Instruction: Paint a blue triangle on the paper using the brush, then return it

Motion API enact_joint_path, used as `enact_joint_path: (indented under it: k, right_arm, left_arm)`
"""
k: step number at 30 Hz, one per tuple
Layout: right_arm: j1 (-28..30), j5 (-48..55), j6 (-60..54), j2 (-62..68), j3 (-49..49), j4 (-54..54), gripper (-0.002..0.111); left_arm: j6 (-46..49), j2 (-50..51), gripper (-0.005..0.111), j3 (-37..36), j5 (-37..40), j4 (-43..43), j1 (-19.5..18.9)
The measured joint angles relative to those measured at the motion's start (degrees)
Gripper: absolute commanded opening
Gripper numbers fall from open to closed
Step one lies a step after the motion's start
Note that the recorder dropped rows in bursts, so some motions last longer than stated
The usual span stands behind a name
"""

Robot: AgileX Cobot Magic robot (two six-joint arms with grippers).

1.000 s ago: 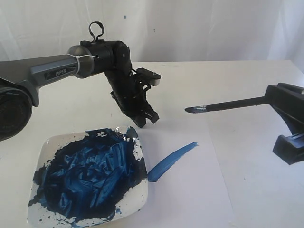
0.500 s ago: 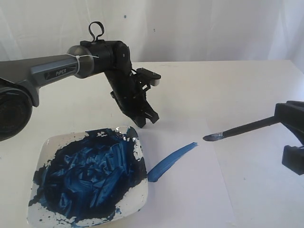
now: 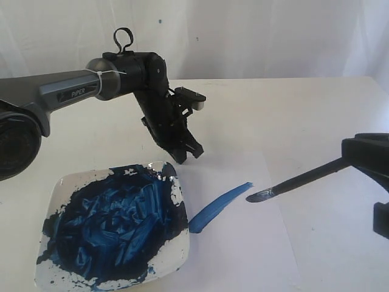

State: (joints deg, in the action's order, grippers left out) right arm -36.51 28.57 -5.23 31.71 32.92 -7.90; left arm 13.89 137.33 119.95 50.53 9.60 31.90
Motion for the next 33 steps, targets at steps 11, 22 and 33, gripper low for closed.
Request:
enact_joint_path:
  k: [11, 22, 33]
  right_arm:
    - [-0.1, -6.8, -1.5, 5.1, -4.1, -2.5, 0.000]
    - [-0.1, -2.9, -1.6, 10.5, -4.2, -3.8, 0.000]
    - [-0.1, -6.4, -1.7, 14.4, -4.2, -3.9, 0.000]
  left_arm:
    - [0.0, 0.0, 0.000, 0.0, 0.0, 0.0, 0.0]
    - [0.0, 0.0, 0.000, 0.0, 0.0, 0.0, 0.0]
    - [0.0, 0.0, 0.000, 0.0, 0.0, 0.0, 0.0]
